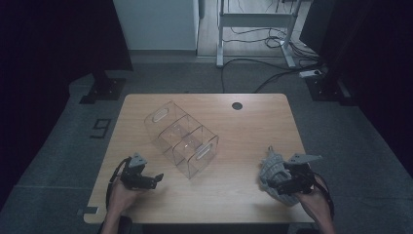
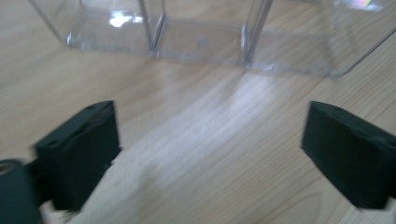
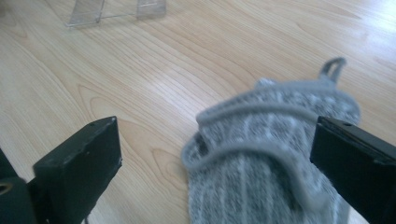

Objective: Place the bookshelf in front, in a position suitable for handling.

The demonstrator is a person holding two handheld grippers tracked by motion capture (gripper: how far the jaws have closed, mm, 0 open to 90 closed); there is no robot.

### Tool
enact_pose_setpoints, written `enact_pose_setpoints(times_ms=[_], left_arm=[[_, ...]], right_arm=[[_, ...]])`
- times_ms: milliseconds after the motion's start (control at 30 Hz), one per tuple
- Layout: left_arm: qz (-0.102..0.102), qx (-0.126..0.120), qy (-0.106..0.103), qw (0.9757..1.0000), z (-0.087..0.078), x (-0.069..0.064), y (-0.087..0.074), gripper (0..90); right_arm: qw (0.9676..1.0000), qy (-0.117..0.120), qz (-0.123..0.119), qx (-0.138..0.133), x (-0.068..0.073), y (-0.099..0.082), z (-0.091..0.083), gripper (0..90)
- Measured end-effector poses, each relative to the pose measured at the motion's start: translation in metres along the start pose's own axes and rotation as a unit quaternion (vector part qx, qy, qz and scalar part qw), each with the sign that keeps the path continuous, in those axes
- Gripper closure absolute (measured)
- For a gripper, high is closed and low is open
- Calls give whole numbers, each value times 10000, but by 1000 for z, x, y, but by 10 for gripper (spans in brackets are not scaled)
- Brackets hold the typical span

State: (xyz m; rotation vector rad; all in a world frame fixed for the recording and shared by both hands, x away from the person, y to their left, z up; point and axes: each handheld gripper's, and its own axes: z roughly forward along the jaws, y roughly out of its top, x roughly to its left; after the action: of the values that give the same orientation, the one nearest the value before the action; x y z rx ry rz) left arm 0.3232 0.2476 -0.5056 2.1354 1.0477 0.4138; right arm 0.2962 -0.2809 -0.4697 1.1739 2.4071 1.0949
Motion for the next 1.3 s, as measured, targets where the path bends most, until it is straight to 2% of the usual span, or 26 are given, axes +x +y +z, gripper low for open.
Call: enact_pose_setpoints(times_ms=[133, 167, 233, 333, 367, 567, 667, 833, 933, 1033, 1200, 1300], left_arm=[[125, -106, -113, 9998, 0, -3, 11, 193], [220, -184, -140, 9995, 1, -5, 20, 217], [269, -250, -206, 9991, 2, -7, 28, 251], [363, -273, -237, 9987, 5, -10, 35, 309], [447, -289, -259, 9982, 7, -13, 42, 327], [571, -303, -259, 9976, 13, -20, 59, 464], [584, -315, -274, 9974, 16, -21, 63, 542], [577, -314, -277, 9975, 21, -25, 69, 676], [568, -313, -328, 9974, 22, -27, 70, 742], [578, -293, -240, 9976, 22, -30, 71, 768], [564, -281, -307, 9975, 23, -34, 72, 804], [601, -233, -370, 9972, 24, -41, 75, 807]], right_arm=[[9999, 62, -96, 9, 3, 6, 5, 0], [9998, 92, -145, 41, 6, 10, 9, 0], [9997, 143, -200, 83, 9, 13, 12, 0], [9994, 202, -279, 78, 12, 17, 17, 0], [9993, 217, -303, 70, 13, 19, 18, 0], [9989, 337, -312, 6, 19, 28, 27, 0], [9988, 394, -292, -23, 22, 32, 30, 0], [9978, 637, -142, -64, 28, 41, 39, 0], [9978, 653, -73, -90, 30, 44, 41, 0], [9977, 663, -60, -126, 32, 47, 44, 0], [9981, 604, -39, -126, 35, 50, 48, 0], [9984, 546, -81, -111, 41, 55, 52, 0]])
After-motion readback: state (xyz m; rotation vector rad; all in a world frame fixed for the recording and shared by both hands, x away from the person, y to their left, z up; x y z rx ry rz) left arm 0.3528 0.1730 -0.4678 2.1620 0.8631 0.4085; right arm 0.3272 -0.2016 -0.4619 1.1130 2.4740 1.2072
